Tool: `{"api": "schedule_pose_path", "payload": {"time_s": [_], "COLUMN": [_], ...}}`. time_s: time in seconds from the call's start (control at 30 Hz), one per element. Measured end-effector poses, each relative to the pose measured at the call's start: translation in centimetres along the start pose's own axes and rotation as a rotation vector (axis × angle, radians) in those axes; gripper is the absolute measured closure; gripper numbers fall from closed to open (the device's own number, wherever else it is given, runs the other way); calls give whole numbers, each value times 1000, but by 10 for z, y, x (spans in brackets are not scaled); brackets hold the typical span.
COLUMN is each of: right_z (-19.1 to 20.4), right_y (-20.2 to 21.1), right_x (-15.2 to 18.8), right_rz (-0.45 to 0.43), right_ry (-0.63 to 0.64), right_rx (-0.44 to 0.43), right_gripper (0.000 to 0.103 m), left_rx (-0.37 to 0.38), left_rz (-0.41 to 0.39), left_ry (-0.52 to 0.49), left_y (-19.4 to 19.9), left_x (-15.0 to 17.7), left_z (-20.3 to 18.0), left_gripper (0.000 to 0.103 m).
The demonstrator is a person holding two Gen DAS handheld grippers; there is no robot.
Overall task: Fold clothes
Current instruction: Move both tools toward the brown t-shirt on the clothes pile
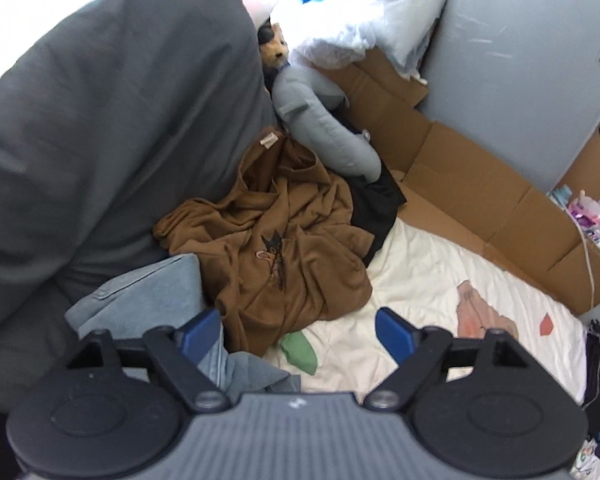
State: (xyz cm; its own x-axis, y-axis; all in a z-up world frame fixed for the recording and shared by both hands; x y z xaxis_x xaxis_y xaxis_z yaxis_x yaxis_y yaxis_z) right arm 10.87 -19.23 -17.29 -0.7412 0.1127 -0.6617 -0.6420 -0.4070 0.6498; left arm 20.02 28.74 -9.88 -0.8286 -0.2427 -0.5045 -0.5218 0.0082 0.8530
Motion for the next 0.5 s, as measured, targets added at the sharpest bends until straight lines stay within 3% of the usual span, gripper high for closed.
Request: {"api": "schedule_pose_path", "payload": {"time_s": [0.2,0.33,0.5], "right_z": [4,6,21], "right_y": [-61,-109,-164], "right_x": [4,6,1], "right_rz": [25,39,55], "right_ry": [-13,-28,-16], "right_rx": [-1,-3,-22], "right_gripper": [19,20,22], "left_rx": [-56,-30,-60], "left_rz": [-26,-56,-82], "left_ry": [-8,48,3], "left_y": [-32,-51,-80], "left_x": [1,-2,5], "left_z": [17,29,26], "left_gripper": [17,17,17]}}
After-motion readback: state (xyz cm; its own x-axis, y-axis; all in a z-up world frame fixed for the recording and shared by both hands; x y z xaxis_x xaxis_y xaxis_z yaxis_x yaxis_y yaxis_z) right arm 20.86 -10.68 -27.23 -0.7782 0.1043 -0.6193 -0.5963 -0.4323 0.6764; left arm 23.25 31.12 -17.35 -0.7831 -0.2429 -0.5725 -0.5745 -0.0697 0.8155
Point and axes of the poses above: each gripper's, at about its wrist camera, not at the fingertips, and y roughly against the way its jaws point, z to its left, x to its underside, the point moved 6 cm from there along -y, roughly the way its jaws point, and after that the axes turned 4 degrees about z, right-handed, at the moved point
